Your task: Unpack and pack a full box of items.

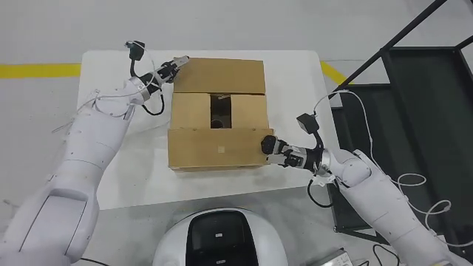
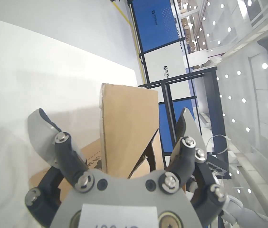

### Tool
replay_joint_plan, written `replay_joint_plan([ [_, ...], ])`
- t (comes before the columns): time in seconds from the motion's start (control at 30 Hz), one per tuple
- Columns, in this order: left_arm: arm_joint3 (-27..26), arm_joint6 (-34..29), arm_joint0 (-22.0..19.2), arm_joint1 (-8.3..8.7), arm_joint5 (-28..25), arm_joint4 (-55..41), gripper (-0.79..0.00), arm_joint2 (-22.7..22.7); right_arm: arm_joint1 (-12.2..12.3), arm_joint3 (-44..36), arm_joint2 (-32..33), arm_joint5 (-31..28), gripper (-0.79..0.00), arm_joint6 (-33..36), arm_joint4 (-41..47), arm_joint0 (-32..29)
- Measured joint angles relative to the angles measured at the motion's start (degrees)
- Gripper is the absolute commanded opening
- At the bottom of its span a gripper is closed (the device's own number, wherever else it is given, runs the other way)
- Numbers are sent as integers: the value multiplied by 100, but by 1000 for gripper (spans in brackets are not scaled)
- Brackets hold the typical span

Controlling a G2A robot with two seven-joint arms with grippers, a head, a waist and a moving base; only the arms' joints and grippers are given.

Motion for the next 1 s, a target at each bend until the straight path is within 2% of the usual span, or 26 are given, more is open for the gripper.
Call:
replay_joint_plan([
  [0.13,48,139,-34,-16,-463,-48,0,-56,-5,21,-24,27,0,29,12,9],
  [0.27,19,-203,-4,-15,-989,-450,0,-175,-18,50,-56,65,0,42,1,57],
  [0.53,-219,-890,132,90,-1627,-902,0,-429,-30,71,-30,144,0,-24,-45,108],
  [0.73,-806,-1649,477,240,-1965,-1072,0,-574,-39,121,27,298,0,-143,-81,143],
  [0.87,-1329,-2270,789,388,-1933,-1099,0,-701,-43,132,65,451,0,-160,-99,192],
  [1.0,-1872,-2442,1110,538,-1788,-773,0,-795,-42,116,106,573,0,-127,-101,228],
])
